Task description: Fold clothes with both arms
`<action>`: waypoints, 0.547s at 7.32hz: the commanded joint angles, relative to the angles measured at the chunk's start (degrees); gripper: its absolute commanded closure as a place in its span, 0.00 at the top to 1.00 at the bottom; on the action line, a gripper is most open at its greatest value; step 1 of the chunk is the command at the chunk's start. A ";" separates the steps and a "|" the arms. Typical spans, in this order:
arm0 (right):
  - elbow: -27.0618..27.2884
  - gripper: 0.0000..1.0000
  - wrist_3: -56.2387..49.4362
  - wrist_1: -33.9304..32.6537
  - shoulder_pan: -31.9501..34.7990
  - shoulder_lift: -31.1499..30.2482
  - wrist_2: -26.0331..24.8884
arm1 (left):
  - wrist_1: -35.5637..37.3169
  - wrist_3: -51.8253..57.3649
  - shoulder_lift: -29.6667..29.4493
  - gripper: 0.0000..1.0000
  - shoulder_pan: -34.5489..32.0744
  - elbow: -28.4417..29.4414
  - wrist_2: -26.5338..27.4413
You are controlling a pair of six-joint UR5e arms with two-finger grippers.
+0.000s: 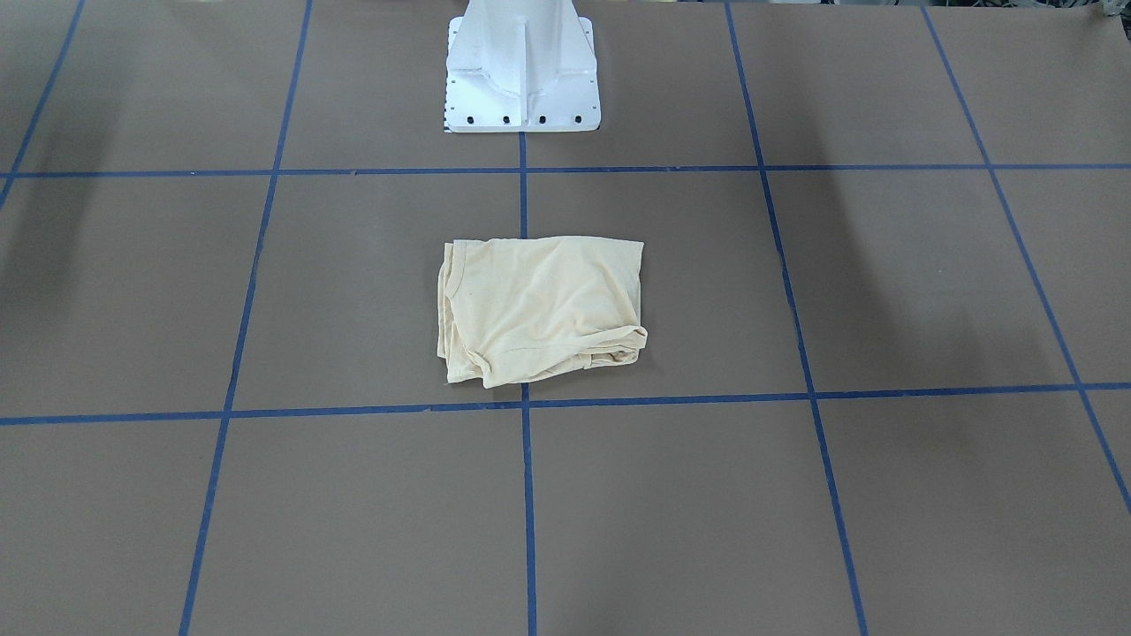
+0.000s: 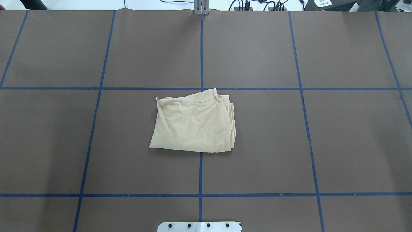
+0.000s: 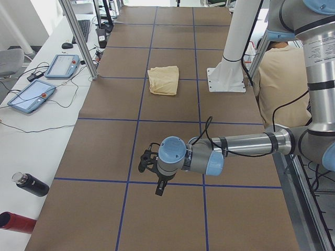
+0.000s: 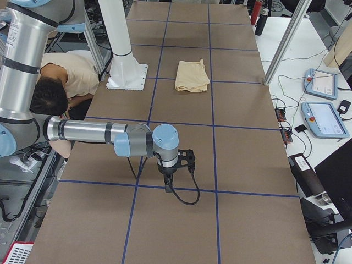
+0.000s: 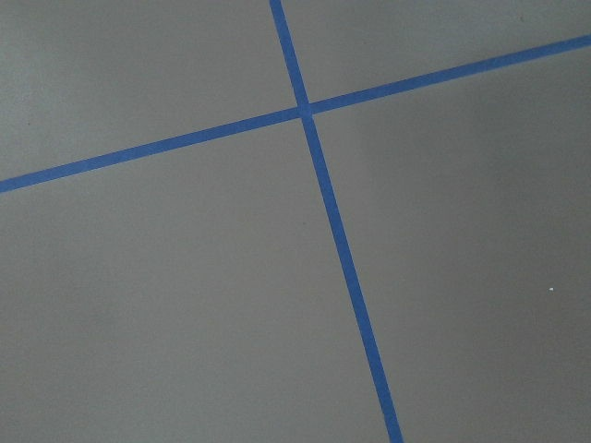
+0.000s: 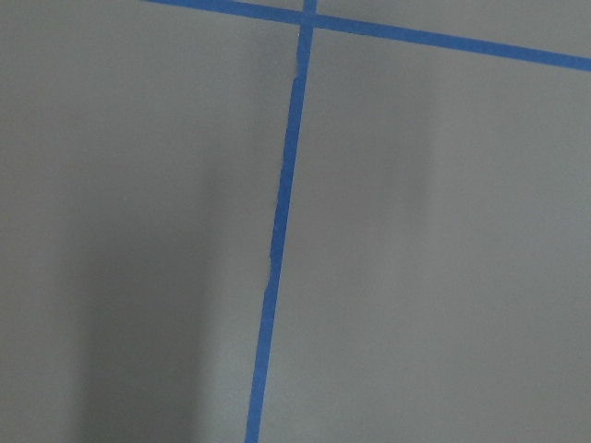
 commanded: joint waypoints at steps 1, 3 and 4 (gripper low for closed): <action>0.02 1.00 0.03 0.03 0.00 0.02 0.20 | 0.00 0.01 0.01 1.00 0.00 0.06 1.24; 0.11 1.00 0.03 0.03 0.00 0.11 0.20 | 0.00 -0.08 0.01 1.00 0.00 0.33 1.15; 0.11 1.00 -0.06 0.03 0.00 0.11 0.29 | 0.00 -0.08 0.01 1.00 0.00 0.33 1.15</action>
